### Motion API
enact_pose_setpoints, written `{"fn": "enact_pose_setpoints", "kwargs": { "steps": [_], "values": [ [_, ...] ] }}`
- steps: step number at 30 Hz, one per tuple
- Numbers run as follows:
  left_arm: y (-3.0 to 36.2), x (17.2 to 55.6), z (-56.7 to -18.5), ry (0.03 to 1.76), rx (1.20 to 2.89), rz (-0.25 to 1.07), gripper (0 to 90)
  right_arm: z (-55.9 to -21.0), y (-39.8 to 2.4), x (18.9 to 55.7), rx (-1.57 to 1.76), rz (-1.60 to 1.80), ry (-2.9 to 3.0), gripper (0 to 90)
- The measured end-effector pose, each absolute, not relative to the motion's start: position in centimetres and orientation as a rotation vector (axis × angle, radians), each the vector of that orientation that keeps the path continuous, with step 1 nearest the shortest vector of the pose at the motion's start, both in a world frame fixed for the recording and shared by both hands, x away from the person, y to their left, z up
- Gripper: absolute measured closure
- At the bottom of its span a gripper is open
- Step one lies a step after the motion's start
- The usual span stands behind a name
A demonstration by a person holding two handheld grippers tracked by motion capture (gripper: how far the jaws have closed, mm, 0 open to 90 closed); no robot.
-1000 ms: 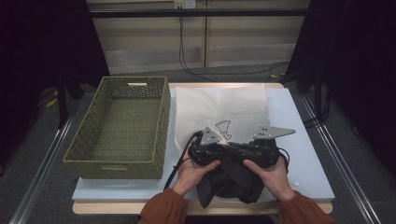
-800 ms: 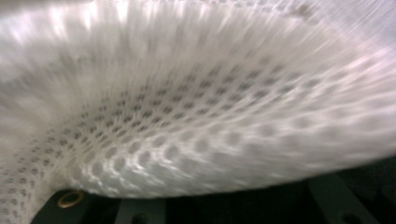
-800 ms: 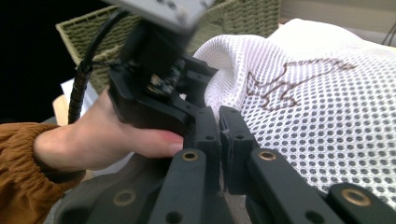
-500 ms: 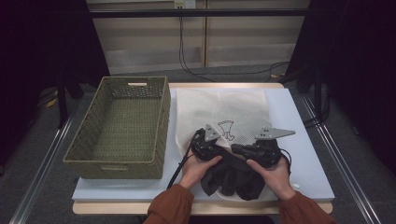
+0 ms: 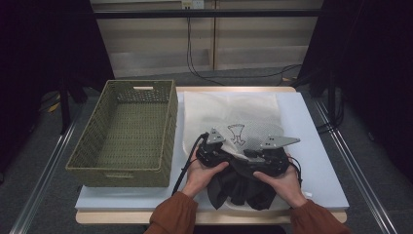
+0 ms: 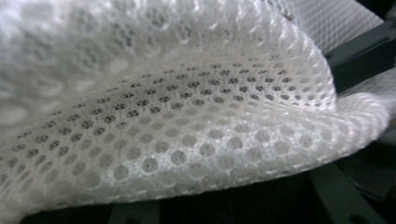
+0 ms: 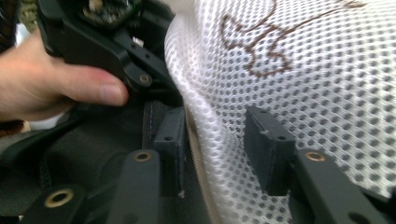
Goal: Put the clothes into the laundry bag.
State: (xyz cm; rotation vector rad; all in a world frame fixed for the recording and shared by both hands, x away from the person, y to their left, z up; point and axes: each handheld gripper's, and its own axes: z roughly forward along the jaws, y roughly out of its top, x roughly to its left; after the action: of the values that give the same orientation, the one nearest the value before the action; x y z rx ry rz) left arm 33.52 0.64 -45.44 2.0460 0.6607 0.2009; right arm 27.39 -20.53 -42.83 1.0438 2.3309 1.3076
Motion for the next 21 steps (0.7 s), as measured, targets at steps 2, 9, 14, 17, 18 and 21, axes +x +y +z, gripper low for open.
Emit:
{"fn": "enact_pose_setpoints", "kwargs": {
  "steps": [2,9,14,17,18,21],
  "values": [
    [0.6,33.5,-45.3,0.659,2.046,0.203,60.4,-43.0,-20.1,27.3,1.025,1.269,2.34,64.3],
    [0.8,33.0,-44.9,0.625,2.105,0.217,43.8,-42.9,-20.8,27.5,1.063,1.3,2.321,85.7],
    [2.5,31.4,-43.5,0.57,2.126,0.248,31.3,-42.9,-21.1,27.6,1.084,1.327,2.308,85.4],
    [4.0,30.6,-43.1,0.55,2.117,0.274,27.8,-42.9,-21.1,27.6,1.087,1.328,2.306,85.5],
    [4.5,30.3,-43.0,0.544,2.114,0.279,26.3,-42.9,-21.1,27.6,1.085,1.33,2.307,85.5],
    [6.0,29.5,-43.1,0.536,2.085,0.262,23.0,-42.9,-21.2,27.7,1.093,1.335,2.308,85.3]
  ]
}}
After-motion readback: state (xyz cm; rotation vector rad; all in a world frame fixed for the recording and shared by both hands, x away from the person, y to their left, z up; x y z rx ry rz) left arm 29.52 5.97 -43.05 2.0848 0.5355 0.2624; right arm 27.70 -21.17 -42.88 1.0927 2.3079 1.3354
